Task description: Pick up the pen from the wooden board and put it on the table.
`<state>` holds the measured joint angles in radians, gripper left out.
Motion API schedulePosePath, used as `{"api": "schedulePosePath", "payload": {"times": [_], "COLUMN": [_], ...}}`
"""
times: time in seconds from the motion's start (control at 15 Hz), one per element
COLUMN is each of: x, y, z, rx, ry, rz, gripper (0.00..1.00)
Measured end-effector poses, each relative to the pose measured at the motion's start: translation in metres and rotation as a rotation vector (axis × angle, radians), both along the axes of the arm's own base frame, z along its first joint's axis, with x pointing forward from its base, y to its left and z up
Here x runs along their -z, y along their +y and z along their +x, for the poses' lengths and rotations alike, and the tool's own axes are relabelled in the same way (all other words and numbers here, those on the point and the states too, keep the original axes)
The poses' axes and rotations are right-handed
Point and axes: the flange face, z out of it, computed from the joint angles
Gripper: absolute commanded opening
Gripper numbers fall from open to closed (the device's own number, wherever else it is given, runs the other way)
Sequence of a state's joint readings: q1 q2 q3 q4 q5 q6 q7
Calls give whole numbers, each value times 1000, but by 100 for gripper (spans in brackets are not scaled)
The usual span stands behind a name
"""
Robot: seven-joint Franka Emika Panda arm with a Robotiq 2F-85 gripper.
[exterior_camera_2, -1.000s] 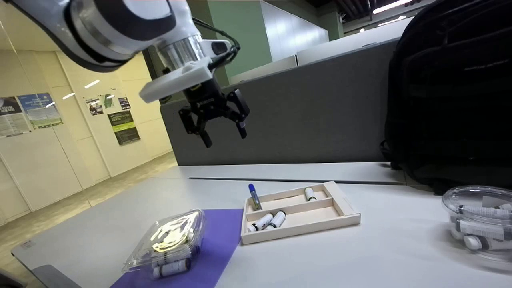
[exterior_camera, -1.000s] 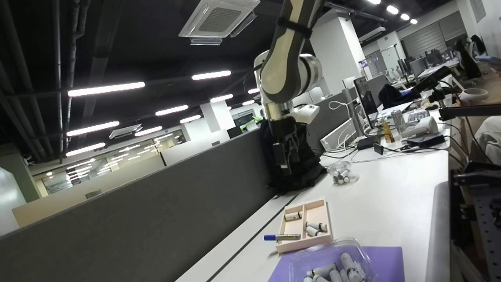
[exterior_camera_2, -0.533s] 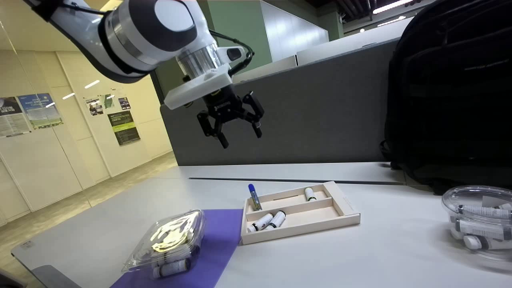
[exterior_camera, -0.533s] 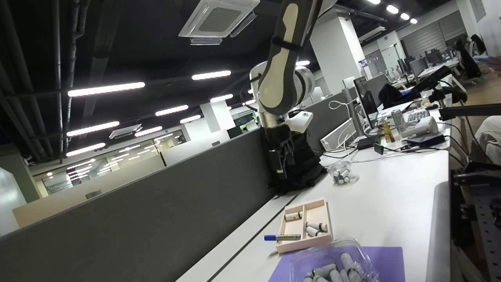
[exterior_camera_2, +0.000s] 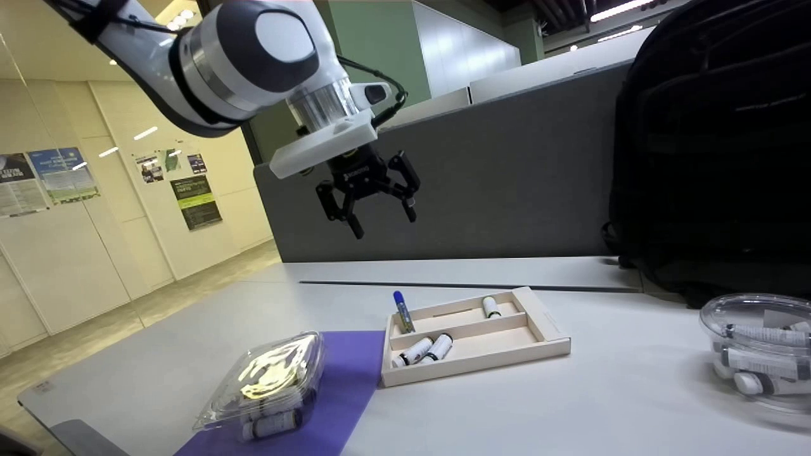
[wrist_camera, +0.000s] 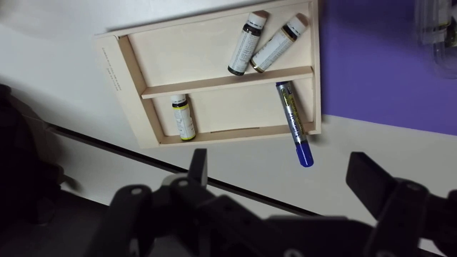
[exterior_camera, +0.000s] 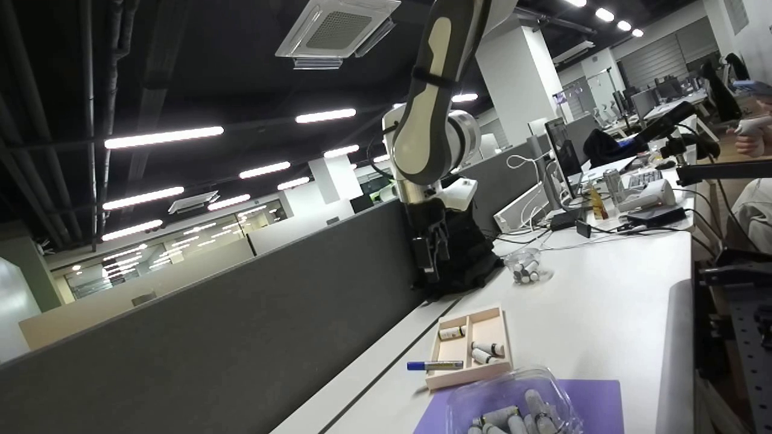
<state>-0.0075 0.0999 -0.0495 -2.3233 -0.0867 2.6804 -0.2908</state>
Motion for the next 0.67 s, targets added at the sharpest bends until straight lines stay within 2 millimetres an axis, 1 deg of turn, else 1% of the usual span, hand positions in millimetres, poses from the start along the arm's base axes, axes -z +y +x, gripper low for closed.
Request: {"api": "schedulePosePath", "payload": {"times": [0.4,0.67], "x": [48,78], "y": [13,24], "z": [48,75], "rx": [-204,-286], "ry": [36,55], "rz": [-33,-58], "gripper": [100,100]}}
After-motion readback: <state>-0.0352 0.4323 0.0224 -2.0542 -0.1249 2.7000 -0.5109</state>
